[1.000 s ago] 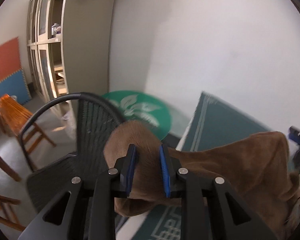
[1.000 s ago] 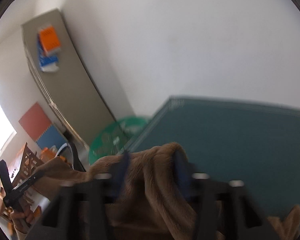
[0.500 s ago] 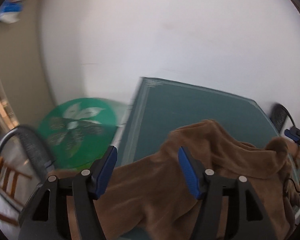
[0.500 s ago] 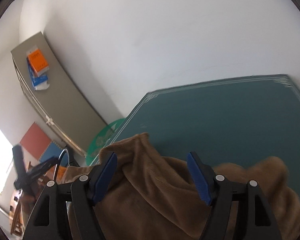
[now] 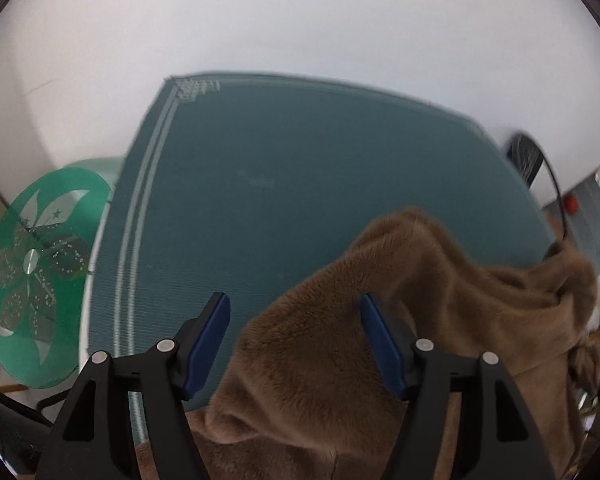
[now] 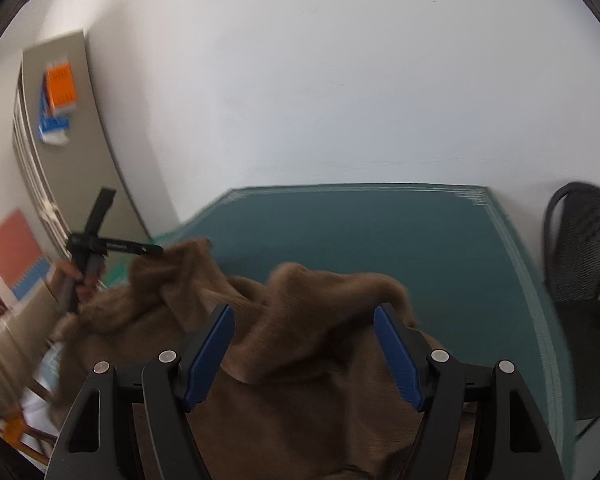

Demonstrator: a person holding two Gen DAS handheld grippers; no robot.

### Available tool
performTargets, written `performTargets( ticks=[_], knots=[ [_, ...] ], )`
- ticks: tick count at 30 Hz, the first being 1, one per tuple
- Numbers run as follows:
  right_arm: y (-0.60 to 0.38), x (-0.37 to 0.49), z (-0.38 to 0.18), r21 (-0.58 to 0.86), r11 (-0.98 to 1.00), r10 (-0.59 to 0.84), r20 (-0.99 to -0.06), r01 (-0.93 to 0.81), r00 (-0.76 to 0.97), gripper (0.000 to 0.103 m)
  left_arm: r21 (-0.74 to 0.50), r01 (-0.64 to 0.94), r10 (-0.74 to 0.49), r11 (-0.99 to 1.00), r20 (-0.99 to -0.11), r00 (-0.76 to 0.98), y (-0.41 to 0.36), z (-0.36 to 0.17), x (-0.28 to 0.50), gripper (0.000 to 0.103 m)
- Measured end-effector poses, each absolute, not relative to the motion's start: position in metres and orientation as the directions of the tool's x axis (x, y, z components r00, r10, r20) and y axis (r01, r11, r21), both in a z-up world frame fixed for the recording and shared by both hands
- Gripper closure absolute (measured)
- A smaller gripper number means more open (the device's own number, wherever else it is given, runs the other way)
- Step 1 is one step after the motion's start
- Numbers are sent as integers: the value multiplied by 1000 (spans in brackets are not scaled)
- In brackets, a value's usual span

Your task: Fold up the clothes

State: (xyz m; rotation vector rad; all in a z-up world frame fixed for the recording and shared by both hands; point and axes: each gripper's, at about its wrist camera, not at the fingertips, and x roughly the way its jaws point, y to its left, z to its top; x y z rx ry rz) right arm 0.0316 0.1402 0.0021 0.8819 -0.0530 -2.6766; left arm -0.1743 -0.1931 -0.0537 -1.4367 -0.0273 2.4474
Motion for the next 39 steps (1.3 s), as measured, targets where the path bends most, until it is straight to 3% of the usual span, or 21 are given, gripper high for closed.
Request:
performTargets(
  ticks=[3,4,6,9,15,22,27,28,29,31,39],
  knots=[
    [154,25,-7,105,-958,-274,-595,265,-755,29,-122,-269,235,-955,-865,-443,-181,-66,-172,34],
    [159,23,-9,96,-961,-264,-603,260,-753,29,-104,-273,221,-956,-869,-443,-178,-70,-170,40],
    [162,12,-8,105,-959,-273,-604,265,-749,29,-102,-261,212,-960,-874,-438,-177,-74,-168,62],
    [165,-4,-6,121,-954,-290,-602,274,-744,29,-127,-212,211,-969,-869,-447,-182,-73,-163,77],
    [166,-40,-3,156,-939,-336,-595,305,-730,29,-151,-167,217,-974,-827,-518,-183,-59,-139,81],
    [120,-80,-8,190,-888,-431,-666,420,-609,29,-139,-198,225,-970,-814,-535,-176,-48,-117,81],
    [88,-80,-46,-12,-914,-235,-800,406,-553,29,-123,-229,223,-966,-841,-493,-173,-65,-120,81],
    [88,-78,-54,-46,-921,-193,-811,387,-553,31,-115,-237,220,-965,-848,-483,-171,-69,-121,81],
    [91,-75,-62,-71,-930,-152,-820,362,-552,45,-107,-245,215,-964,-853,-475,-169,-73,-121,81],
    [98,-70,-72,-77,-942,-120,-832,327,-541,63,-75,-263,196,-962,-861,-469,-162,-78,-121,81],
    [120,-68,-50,21,-974,-159,-770,224,-618,61,-14,-267,144,-964,-868,-475,-149,-81,-129,72]
  ],
)
